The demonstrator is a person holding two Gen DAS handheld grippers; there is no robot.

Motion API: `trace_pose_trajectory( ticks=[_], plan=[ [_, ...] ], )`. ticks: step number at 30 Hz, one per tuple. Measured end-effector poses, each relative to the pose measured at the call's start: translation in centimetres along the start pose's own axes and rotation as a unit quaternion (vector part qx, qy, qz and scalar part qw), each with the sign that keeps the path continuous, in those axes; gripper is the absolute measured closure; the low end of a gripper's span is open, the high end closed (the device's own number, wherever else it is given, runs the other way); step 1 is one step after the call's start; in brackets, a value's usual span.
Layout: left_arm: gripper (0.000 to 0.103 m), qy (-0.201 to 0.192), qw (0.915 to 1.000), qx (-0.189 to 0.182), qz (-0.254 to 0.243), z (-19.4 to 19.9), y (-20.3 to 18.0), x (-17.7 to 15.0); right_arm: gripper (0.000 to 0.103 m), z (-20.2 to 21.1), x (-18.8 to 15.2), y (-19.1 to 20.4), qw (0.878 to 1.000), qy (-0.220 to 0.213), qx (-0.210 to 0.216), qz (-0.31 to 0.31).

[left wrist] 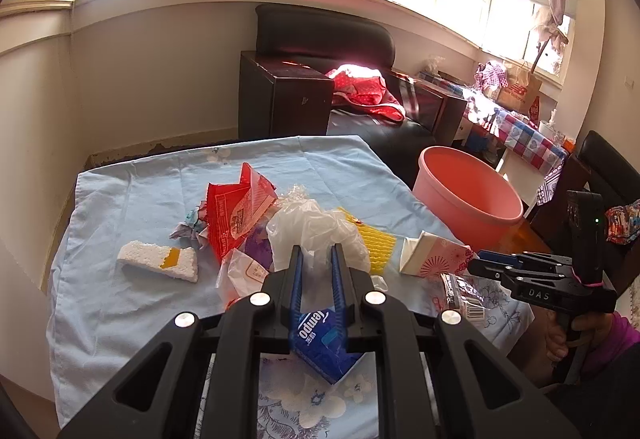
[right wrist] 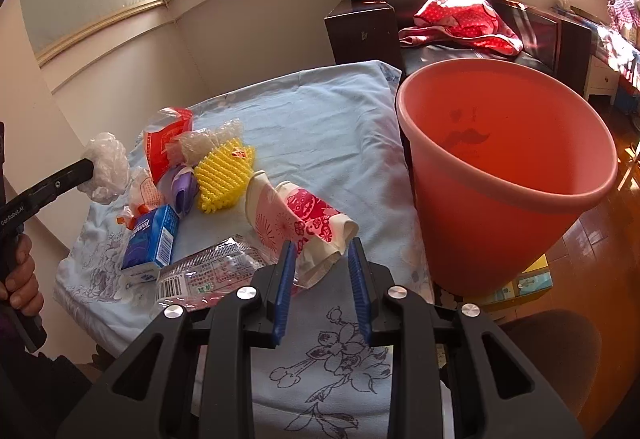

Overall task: Collect trash
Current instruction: 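Carry the white bag and paper cup in both grippers over the pink bucket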

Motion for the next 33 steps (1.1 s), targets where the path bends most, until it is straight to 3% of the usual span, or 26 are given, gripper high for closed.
trace_pose_trajectory(
  ticks=[7, 8, 11, 17, 27, 33],
  plan=[
    [0.090, 0.000, 1.0000, 0.004, -0.004, -0.2, -0.4, 0.1, 0.081, 0.0, 0.0, 1.6, 1.000, -0.010, 0.028, 0.009],
    [0.090, -0.001, 1.0000, 0.005, -0.004, -0.2, -0.4, 0.2, 0.097, 0.2, 0.2, 1.5, 0.999, -0.016, 0.029, 0.008],
    [0.090, -0.004, 1.0000, 0.007, -0.003, -0.2, -0.4, 0.5, 0.101, 0.7, 0.9, 1.1, 0.999, -0.028, 0.026, 0.001],
    [0.090, -0.007, 0.9999, 0.000, -0.009, -0.5, -1.1, 0.8, 0.101, 0.9, 0.8, 0.6, 0.999, -0.022, 0.028, -0.007],
    [0.090, -0.013, 0.9997, -0.012, -0.017, -0.9, -2.1, 1.4, 0.103, 2.6, 2.4, -0.6, 0.998, -0.058, 0.020, -0.018],
    [0.090, -0.007, 0.9997, -0.019, -0.012, -1.4, -2.4, 1.0, 0.102, 1.9, 3.4, 0.1, 0.998, -0.039, 0.038, -0.011]
  ],
)
Point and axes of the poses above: each gripper's, at about its wrist camera, not at the fingertips, and z roughly against the way its jaws point, y to its left, x to its top, the point moved 10 cm from there along -z, roughly the way its jaws point, and after that the axes turned 13 degrees about -y, right-handed, at the moved point
